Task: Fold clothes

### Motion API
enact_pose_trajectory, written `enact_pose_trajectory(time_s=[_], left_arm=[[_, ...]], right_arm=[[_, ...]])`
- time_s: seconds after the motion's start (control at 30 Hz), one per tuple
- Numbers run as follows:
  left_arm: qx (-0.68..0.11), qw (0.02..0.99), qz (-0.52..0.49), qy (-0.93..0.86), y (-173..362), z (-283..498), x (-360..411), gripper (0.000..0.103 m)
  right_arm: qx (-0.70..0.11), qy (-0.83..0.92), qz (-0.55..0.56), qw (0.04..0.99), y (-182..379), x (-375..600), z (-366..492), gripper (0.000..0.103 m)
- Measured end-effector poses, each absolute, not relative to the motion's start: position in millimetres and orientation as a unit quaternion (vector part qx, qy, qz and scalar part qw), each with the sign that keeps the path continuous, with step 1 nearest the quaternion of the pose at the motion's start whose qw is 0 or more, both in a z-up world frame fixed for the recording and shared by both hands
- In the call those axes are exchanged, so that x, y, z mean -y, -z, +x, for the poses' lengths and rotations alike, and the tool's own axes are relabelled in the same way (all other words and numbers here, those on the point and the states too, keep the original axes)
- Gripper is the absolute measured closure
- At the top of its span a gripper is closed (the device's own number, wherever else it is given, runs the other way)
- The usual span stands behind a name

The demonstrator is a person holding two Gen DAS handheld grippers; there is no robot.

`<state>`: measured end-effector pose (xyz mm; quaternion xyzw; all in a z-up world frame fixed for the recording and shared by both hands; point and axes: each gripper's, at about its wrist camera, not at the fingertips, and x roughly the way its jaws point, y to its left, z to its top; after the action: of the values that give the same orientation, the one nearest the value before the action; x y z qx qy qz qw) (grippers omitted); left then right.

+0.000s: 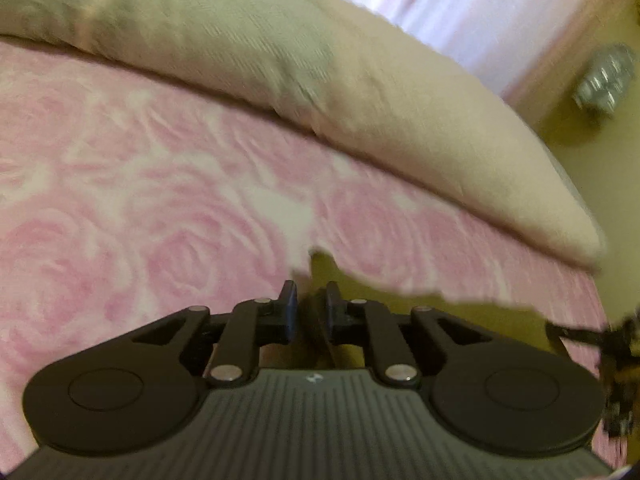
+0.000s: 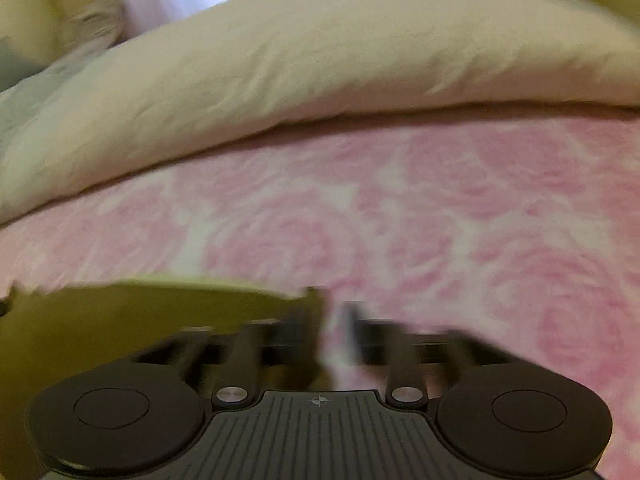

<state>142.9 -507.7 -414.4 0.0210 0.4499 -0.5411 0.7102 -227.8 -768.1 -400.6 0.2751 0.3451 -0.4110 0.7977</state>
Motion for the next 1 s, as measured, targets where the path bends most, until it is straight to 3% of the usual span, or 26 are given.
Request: enact_pose_trajectory(time_s=[0.13,0.3,0.47,0.7,0.73,0.8,1.0], left_arm=[[-0.428,0.710,0.010,0.559,394.7,130.8,504.1,0.093],[-0.449,0.686,0.037,0.571,398.8,115.9,510.4,0.093],[-0.514,0.669,-0.039,0.536,394.0,129.5,464.9,0.093],[-0.570,0.636,-0.039,0.519,411.4,129.7,444.5,0.093],[-0.574,0.631,-0.046,0.520,414.8,129.8,446.0,0.093],[-0.568,0.627,-0.045,0.532,415.8,127.7,448.5,0.103],[-0.538,0.658,0.003,0.526,414.4,126.7,436.8,0.103]], right_arm=[[-0.297,0.393,0.226,0.841,370.9,740.8,-222.3,0.040],[-0.324,0.351,0.212,0.852,379.1,726.1,-198.1,0.040],[-0.290,0.364,0.280,0.840,367.9,720.8,-231.7,0.040],[-0.287,0.395,0.343,0.802,364.9,689.0,-281.9,0.040],[-0.283,0.400,0.361,0.793,367.7,686.1,-288.7,0.040],[-0.277,0.407,0.394,0.776,373.5,680.2,-300.0,0.040],[-0.282,0.412,0.402,0.768,382.0,672.6,-301.8,0.041]])
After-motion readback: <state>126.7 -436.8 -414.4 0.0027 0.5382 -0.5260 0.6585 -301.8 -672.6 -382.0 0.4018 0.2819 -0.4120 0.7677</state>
